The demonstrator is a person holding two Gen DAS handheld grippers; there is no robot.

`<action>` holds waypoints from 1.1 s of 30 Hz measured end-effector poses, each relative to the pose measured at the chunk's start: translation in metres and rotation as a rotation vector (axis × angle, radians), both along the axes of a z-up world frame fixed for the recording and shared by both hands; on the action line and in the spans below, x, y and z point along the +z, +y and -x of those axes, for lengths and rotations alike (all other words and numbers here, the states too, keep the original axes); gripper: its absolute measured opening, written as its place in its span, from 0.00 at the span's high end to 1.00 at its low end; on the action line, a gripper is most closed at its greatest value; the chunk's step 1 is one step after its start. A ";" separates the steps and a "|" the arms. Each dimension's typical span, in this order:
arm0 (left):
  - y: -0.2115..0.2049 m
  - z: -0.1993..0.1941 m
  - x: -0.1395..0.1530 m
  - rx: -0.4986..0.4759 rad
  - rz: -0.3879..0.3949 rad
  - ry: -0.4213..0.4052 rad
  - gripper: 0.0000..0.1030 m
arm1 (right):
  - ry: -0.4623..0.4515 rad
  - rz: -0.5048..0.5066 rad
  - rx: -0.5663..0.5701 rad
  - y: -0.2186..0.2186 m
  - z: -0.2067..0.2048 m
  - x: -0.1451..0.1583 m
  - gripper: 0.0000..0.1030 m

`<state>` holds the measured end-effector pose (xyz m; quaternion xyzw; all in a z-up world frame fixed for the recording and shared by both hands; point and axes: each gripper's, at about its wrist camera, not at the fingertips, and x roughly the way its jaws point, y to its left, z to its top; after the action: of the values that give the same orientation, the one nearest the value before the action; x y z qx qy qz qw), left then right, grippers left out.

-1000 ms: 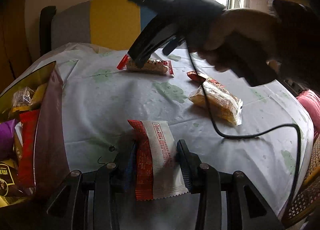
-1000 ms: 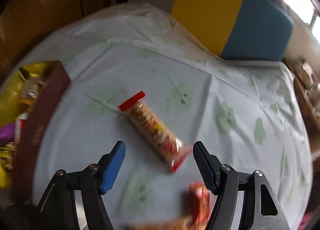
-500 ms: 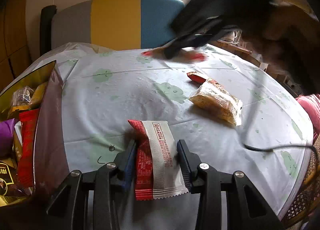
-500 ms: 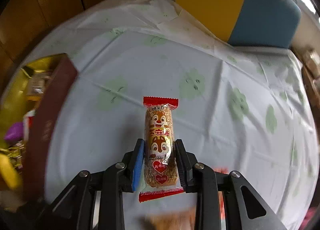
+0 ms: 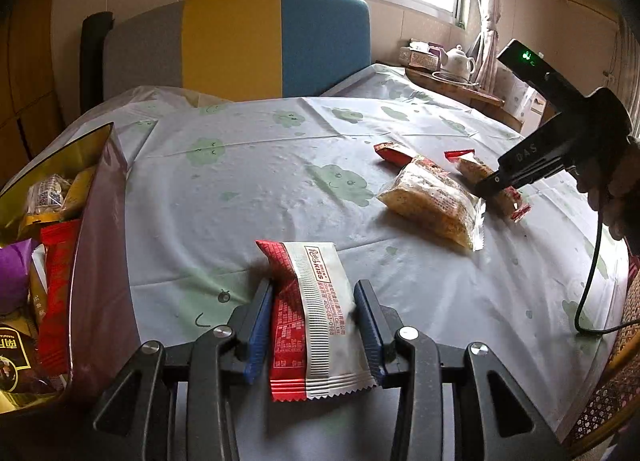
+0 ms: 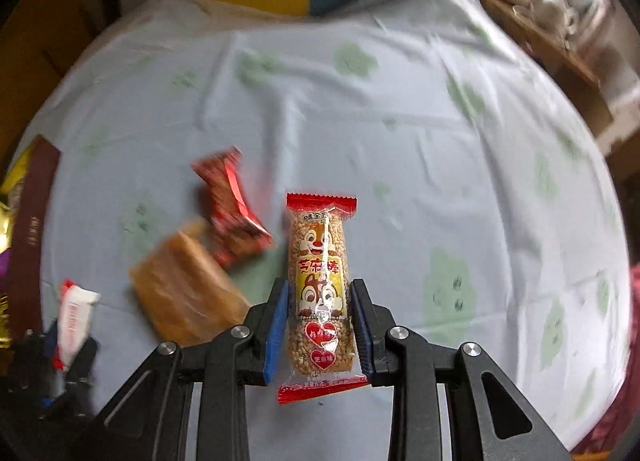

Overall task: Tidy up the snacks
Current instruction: 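Grasp the chipmunk-printed rice bar with the right gripper and lift it, then hold the wafer pack in the left gripper while the right gripper holds the rice bar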

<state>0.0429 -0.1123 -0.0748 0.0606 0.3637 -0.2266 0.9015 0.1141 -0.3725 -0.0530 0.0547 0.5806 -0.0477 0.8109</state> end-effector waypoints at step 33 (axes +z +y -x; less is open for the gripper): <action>-0.011 -0.007 0.007 0.016 -0.064 0.069 0.62 | 0.046 0.107 0.087 0.024 0.003 -0.005 0.70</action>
<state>0.0494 -0.1231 -0.0676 0.0785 0.4023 -0.2095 0.8878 0.1108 -0.3482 -0.0584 -0.0149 0.5976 -0.0445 0.8004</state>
